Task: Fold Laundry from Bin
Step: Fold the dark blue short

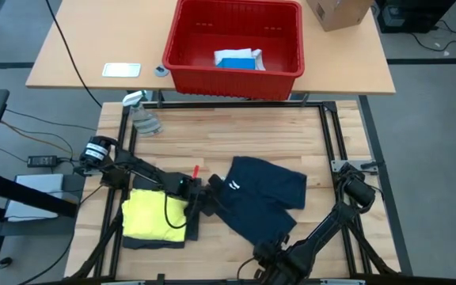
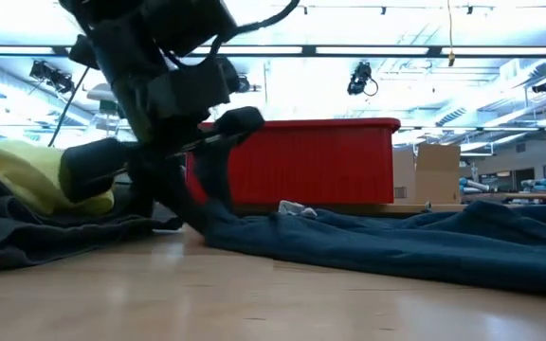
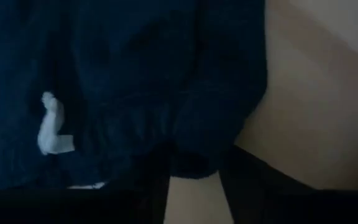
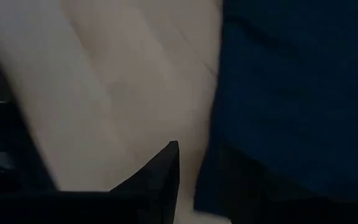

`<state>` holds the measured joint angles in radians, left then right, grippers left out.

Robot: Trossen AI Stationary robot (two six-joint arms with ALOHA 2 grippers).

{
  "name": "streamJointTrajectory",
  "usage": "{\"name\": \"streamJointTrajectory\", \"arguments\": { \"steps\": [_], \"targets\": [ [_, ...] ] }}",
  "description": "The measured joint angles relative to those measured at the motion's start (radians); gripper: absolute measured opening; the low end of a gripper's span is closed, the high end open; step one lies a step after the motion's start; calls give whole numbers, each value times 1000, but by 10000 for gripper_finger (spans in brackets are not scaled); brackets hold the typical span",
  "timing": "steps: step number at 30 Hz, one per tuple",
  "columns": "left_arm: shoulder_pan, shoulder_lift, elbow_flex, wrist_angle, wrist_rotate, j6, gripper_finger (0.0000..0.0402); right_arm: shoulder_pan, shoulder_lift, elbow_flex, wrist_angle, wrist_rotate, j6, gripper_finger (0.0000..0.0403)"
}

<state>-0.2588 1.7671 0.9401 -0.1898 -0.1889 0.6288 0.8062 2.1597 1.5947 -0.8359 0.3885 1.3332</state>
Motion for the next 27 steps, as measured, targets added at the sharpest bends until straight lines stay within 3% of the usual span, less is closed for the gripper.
{"name": "streamJointTrajectory", "arguments": {
  "steps": [5,10,13,17,22,27],
  "targets": [
    [-2,17,1,26,112,-60,75,-7,-1,-37,6,-66,3,117],
    [-36,24,2,27,120,-100,11,-6,-9,-94,47,-113,60,109],
    [-58,24,3,26,122,-132,9,-7,-10,-104,53,-135,62,87],
    [-86,2,3,10,137,-242,6,-9,-46,-110,51,-204,81,17],
    [-107,-85,40,-47,207,-421,3,-8,-187,-109,11,-218,78,6],
    [-68,-171,89,-61,200,-609,2,-21,-322,-110,-180,-106,26,4]
  ]
}}
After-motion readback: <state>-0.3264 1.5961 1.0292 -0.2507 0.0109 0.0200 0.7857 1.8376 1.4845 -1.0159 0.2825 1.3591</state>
